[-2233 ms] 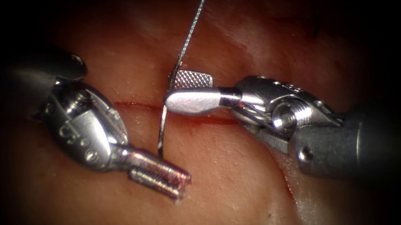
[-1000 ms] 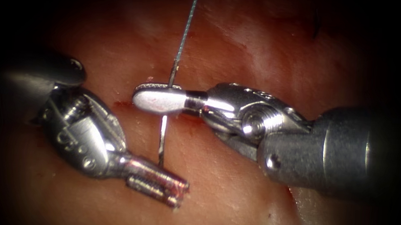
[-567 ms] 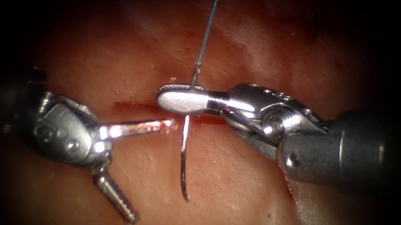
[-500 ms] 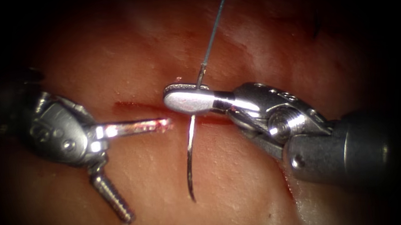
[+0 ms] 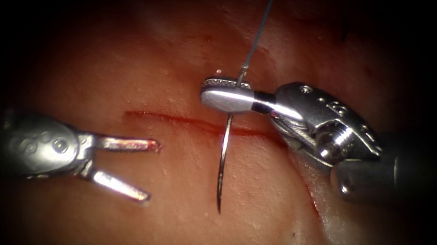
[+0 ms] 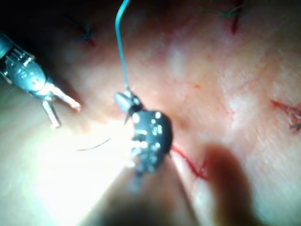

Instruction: Wound Closure

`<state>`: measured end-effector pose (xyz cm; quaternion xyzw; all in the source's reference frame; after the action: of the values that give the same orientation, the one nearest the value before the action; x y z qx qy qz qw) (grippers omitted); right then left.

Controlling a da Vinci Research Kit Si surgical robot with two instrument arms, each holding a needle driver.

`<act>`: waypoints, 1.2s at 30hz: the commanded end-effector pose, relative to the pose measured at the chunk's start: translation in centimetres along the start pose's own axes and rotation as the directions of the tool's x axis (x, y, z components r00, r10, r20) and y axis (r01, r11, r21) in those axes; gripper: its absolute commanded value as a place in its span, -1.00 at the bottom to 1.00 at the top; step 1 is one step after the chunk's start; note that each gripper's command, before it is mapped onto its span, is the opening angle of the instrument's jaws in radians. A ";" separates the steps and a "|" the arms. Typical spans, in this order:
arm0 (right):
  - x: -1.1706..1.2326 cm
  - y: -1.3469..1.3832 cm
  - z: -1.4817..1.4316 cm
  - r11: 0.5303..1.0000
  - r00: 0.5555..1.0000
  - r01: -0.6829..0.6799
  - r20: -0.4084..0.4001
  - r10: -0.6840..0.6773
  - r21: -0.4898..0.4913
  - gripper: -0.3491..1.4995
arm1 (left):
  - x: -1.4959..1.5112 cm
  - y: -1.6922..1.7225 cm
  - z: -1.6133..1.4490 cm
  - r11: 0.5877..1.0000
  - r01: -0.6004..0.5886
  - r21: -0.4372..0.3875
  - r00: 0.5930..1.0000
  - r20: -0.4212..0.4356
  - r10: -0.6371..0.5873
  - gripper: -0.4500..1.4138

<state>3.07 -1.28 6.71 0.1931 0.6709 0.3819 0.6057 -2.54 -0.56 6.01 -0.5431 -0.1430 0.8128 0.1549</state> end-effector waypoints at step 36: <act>-0.16 0.90 1.01 0.509 0.509 0.860 -0.106 -0.854 0.033 -1.00 | -0.68 -0.13 0.27 0.994 0.095 0.055 0.981 0.167 -0.103 -0.71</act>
<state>3.82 -0.56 7.48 -0.1551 0.7147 0.0106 0.6820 -2.49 -0.72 6.72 -0.4530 -0.1638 0.8542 0.1958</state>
